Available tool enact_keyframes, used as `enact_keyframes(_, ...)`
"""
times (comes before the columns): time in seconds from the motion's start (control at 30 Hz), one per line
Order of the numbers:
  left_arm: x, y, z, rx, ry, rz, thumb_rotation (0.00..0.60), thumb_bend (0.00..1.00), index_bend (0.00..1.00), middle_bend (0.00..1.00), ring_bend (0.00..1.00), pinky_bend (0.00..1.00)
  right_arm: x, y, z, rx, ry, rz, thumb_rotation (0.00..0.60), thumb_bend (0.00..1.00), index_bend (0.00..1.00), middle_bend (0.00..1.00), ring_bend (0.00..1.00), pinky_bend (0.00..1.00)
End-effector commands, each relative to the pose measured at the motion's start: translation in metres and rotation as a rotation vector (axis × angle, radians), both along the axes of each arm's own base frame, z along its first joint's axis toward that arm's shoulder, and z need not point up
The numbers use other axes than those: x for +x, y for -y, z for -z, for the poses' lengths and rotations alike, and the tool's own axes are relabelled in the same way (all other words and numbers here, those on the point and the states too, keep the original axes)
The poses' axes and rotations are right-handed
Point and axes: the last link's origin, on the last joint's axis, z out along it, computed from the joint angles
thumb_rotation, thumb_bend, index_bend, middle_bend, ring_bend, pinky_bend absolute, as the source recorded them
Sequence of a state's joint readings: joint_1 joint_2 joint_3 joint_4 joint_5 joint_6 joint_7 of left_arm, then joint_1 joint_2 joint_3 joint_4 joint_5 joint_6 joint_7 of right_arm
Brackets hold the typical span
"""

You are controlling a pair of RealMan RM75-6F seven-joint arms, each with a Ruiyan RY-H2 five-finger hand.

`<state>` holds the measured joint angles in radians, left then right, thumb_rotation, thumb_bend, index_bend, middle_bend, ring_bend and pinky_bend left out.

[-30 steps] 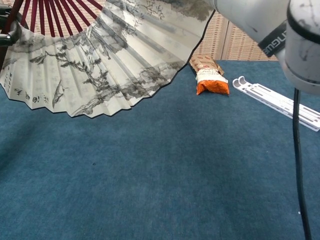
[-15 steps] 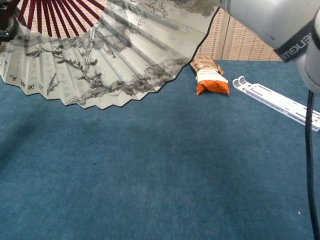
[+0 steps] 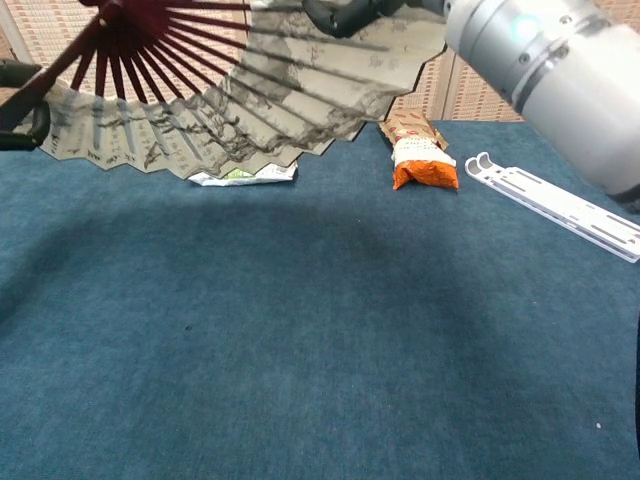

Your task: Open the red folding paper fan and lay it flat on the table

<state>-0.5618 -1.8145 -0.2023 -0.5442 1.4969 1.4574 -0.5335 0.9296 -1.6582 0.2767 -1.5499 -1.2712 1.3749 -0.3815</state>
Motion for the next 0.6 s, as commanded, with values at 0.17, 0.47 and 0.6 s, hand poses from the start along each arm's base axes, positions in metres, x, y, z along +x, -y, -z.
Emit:
enact_keyframes(0.17, -0.012, 0.021, 0.034, -0.044, -0.106, -0.009, 0.600, 0.56, 0.31, 0.19, 0.12, 0.05, -0.032, -0.014, 0.018, 0.005, 0.003, -0.002, 0.600, 0.66, 0.63, 0.13, 0.00, 0.10)
enact_keyframes(0.47, -0.022, 0.026, 0.036, -0.058, -0.104, -0.029, 0.600, 0.53, 0.28, 0.15, 0.10, 0.04, -0.068, -0.034, 0.038, 0.021, -0.060, -0.029, 0.600, 0.66, 0.55, 0.14, 0.00, 0.10)
enact_keyframes(0.6, -0.027, 0.028, 0.032, -0.061, -0.100, -0.035, 0.600, 0.52, 0.17, 0.10, 0.06, 0.04, -0.079, -0.039, 0.039, 0.011, -0.078, -0.045, 0.600, 0.66, 0.47, 0.13, 0.00, 0.10)
